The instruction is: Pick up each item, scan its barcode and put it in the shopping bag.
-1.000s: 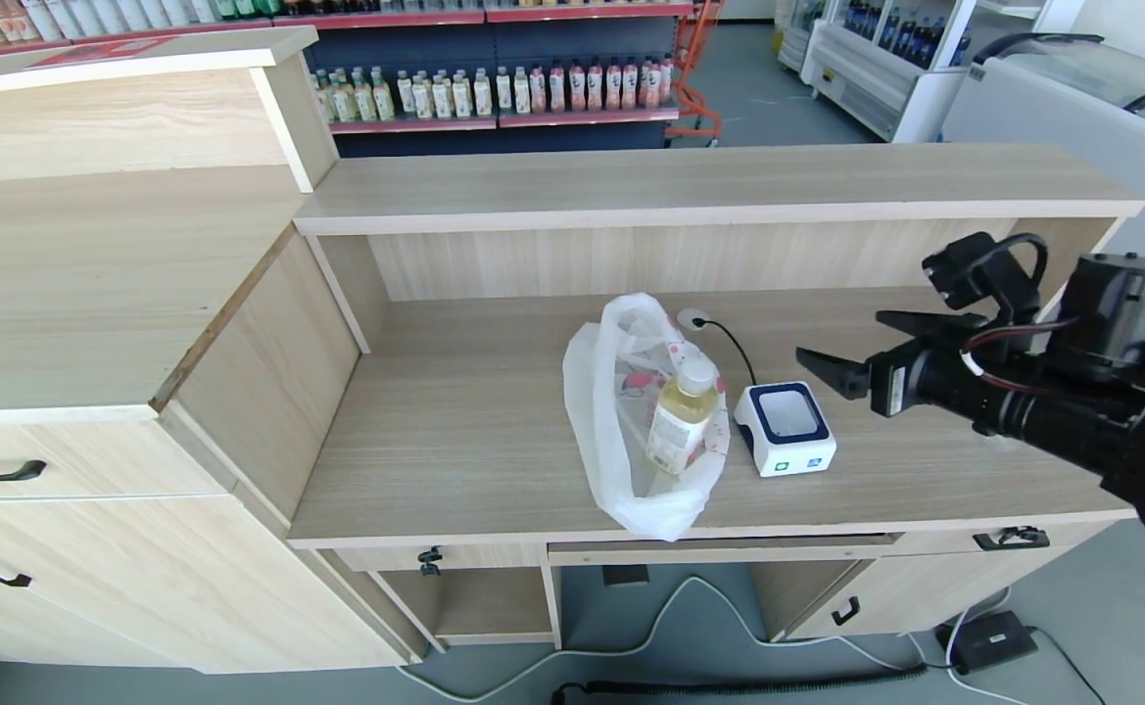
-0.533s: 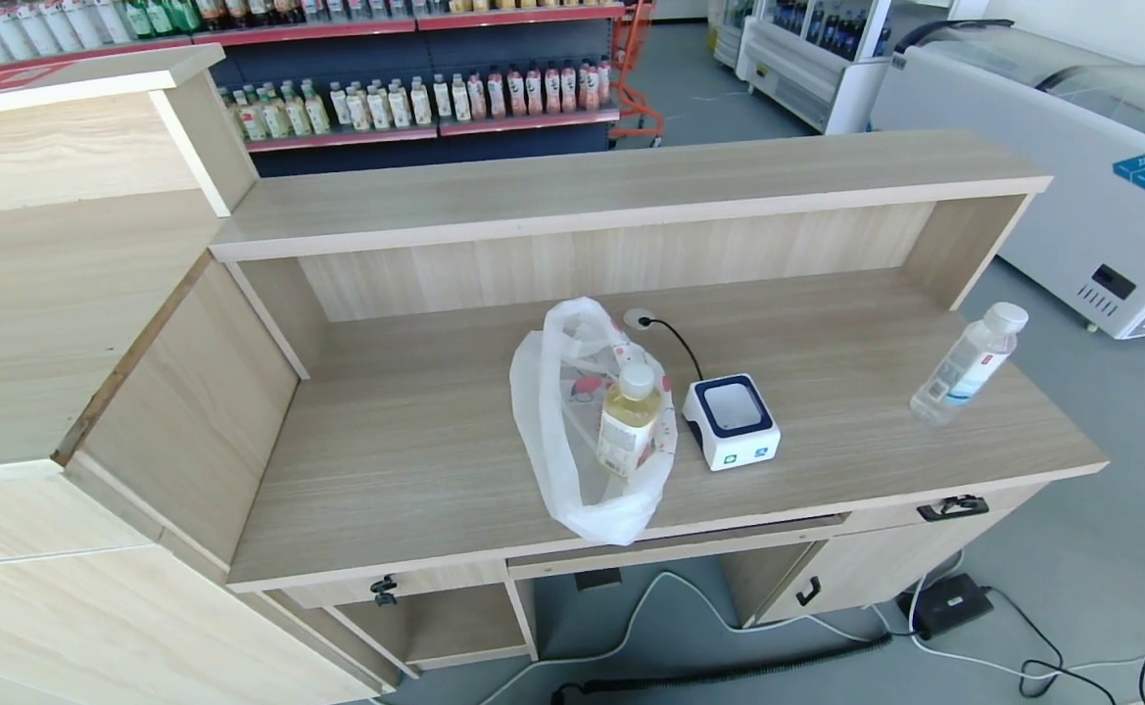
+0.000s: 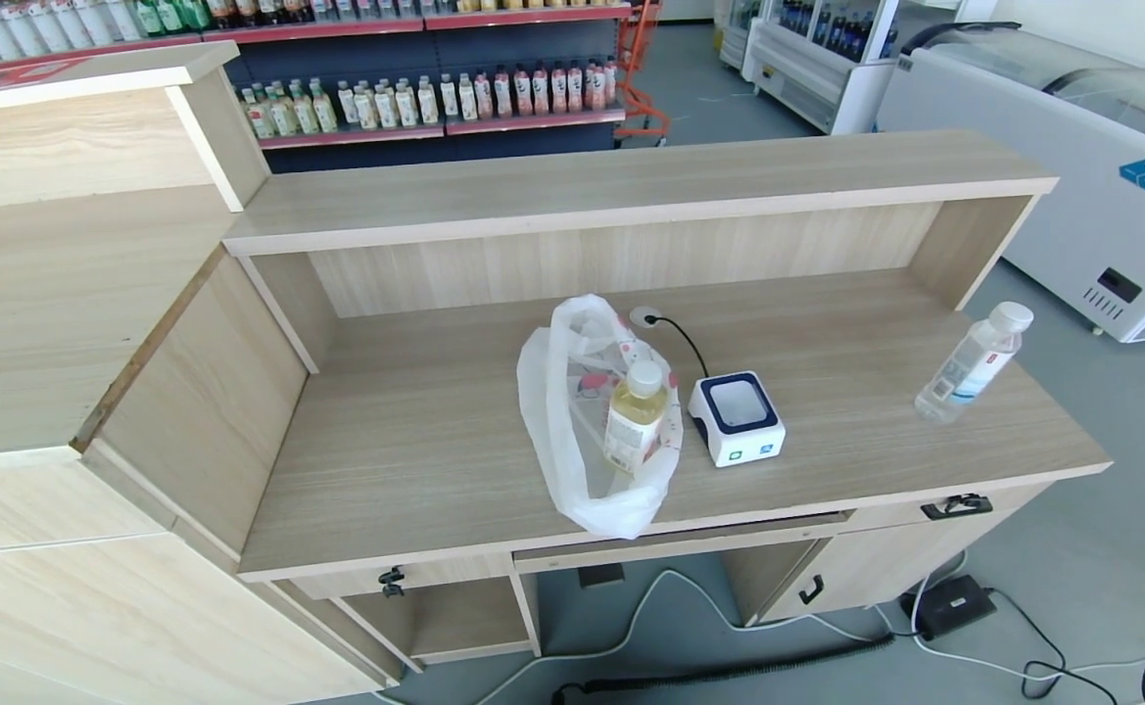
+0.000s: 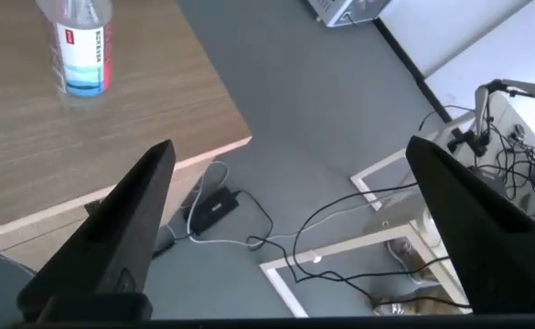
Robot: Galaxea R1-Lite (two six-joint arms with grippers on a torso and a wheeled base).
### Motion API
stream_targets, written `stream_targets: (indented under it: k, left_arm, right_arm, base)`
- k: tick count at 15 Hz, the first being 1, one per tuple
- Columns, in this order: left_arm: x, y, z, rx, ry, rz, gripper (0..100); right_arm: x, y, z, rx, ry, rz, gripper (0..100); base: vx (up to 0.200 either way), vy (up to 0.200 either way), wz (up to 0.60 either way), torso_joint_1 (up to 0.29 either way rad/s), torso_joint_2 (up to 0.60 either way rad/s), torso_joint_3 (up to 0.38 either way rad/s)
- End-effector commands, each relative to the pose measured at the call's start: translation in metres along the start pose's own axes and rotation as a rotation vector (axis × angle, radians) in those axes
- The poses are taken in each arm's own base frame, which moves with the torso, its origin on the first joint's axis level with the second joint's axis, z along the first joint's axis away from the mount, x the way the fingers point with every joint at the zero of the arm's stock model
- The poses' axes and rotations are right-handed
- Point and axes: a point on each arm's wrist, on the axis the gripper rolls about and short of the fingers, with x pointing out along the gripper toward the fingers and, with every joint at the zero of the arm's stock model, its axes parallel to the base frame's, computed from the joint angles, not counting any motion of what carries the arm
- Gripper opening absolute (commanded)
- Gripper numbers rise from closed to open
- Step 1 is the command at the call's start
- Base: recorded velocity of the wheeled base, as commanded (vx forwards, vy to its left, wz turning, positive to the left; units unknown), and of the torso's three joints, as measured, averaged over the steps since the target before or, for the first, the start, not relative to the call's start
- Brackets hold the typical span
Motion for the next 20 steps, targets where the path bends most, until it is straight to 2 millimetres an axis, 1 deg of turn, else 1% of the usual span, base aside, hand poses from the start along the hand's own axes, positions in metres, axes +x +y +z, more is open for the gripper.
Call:
stream_targets:
  k: [1, 2, 3, 4, 5, 6, 7, 10, 12, 16, 18, 20]
  left_arm:
    - [0.0, 0.0, 0.0, 0.0, -0.001, 0.0, 100]
    - [0.0, 0.0, 0.0, 0.0, -0.001, 0.0, 100]
    - [0.0, 0.0, 0.0, 0.0, -0.001, 0.0, 100]
    - [0.0, 0.0, 0.0, 0.0, -0.001, 0.0, 100]
    - [0.0, 0.0, 0.0, 0.0, -0.001, 0.0, 100]
    - [0.0, 0.0, 0.0, 0.0, -0.001, 0.0, 100]
    - [0.0, 0.0, 0.001, 0.0, -0.002, 0.0, 100]
    - [0.0, 0.0, 0.0, 0.0, -0.001, 0.0, 100]
    - [0.0, 0.0, 0.0, 0.0, -0.001, 0.0, 100]
    - [0.0, 0.0, 0.0, 0.0, -0.001, 0.0, 100]
    - [0.0, 0.0, 0.0, 0.0, -0.001, 0.0, 100]
    - [0.0, 0.0, 0.0, 0.0, -0.001, 0.0, 100]
  right_arm:
    - [0.065, 0.015, -0.042, -0.007, 0.106, 0.033, 100]
    - [0.087, 0.017, -0.048, 0.019, 0.085, 0.048, 100]
    - [0.101, 0.02, -0.051, 0.068, 0.06, 0.098, 100]
    - [0.127, 0.026, -0.054, 0.14, -0.004, 0.244, 100]
    - [0.139, 0.029, -0.058, 0.148, -0.022, 0.31, 100]
    - [0.146, 0.031, -0.062, 0.146, -0.022, 0.313, 100]
    - [0.158, 0.036, -0.07, 0.136, -0.023, 0.317, 100]
    - [0.174, 0.043, -0.077, 0.138, -0.052, 0.334, 100]
    - [0.177, 0.05, -0.079, 0.137, -0.073, 0.4, 100]
    - [0.182, 0.07, -0.065, 0.13, -0.127, 0.482, 100]
    - [0.193, 0.078, -0.054, 0.12, -0.167, 0.488, 100]
    - [0.202, 0.079, -0.05, 0.114, -0.162, 0.478, 100]
  base:
    - [0.0, 0.0, 0.0, 0.0, 0.0, 0.0]
    - [0.0, 0.0, 0.0, 0.0, 0.0, 0.0]
    - [0.0, 0.0, 0.0, 0.0, 0.0, 0.0]
    - [0.0, 0.0, 0.0, 0.0, 0.0, 0.0]
    - [0.0, 0.0, 0.0, 0.0, 0.0, 0.0]
    - [0.0, 0.0, 0.0, 0.0, 0.0, 0.0]
    - [0.0, 0.0, 0.0, 0.0, 0.0, 0.0]
    - [0.0, 0.0, 0.0, 0.0, 0.0, 0.0]
    - [0.0, 0.0, 0.0, 0.0, 0.0, 0.0]
    - [0.0, 0.0, 0.0, 0.0, 0.0, 0.0]
    - [0.0, 0.0, 0.0, 0.0, 0.0, 0.0]
    - [0.0, 0.0, 0.0, 0.0, 0.0, 0.0]
